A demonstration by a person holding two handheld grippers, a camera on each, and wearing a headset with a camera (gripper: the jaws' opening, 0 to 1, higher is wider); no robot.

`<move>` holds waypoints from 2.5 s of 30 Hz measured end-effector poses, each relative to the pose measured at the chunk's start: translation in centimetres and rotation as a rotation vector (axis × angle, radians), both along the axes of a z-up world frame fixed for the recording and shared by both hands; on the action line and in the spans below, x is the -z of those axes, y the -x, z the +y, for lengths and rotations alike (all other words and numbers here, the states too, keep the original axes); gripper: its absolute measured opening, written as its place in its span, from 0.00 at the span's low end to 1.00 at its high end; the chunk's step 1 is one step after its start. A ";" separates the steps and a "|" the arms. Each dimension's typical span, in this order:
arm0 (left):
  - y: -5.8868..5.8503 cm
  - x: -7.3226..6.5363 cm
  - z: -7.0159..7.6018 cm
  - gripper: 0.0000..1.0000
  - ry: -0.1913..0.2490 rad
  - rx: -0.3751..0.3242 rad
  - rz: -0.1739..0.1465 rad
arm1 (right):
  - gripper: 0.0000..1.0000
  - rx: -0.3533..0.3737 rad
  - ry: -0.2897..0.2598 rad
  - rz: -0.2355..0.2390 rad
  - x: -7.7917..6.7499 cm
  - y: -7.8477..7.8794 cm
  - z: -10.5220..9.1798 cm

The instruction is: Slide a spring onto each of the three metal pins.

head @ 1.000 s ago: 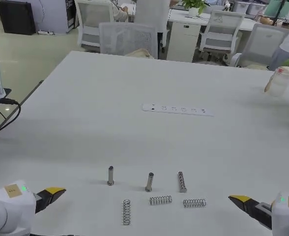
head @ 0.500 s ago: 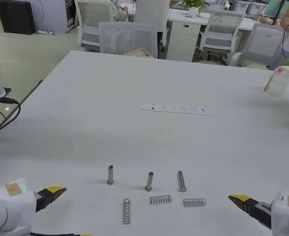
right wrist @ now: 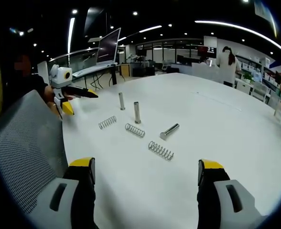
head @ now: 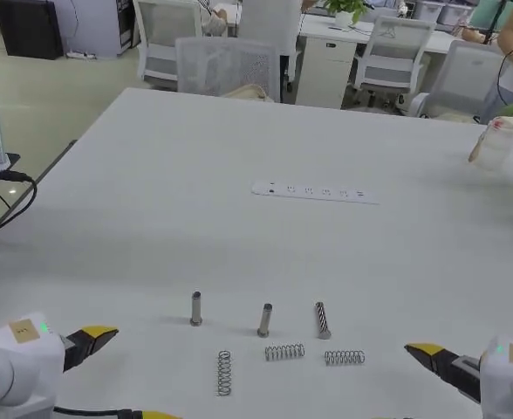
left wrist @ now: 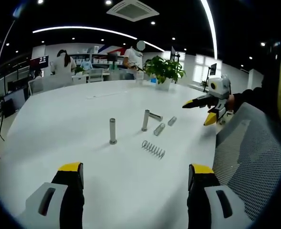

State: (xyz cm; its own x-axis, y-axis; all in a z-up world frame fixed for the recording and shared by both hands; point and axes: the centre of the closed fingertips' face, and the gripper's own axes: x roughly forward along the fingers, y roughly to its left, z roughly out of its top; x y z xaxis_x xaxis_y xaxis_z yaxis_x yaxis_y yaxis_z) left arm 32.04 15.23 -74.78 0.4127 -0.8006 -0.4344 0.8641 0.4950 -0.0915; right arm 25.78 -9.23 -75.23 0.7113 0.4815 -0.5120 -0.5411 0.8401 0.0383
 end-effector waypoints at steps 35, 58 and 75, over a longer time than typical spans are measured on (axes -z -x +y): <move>-0.6 -0.3 -1.1 0.87 0.005 0.036 -0.009 | 0.84 -0.047 0.075 0.000 -2.3 -5.1 -0.5; -1.1 -0.7 -1.7 0.87 0.022 0.042 -0.017 | 0.75 -0.023 0.113 0.111 -2.2 -9.8 0.3; -1.4 -1.0 -1.9 0.86 0.036 0.035 -0.021 | 0.60 0.039 0.170 0.210 -0.7 -12.5 0.6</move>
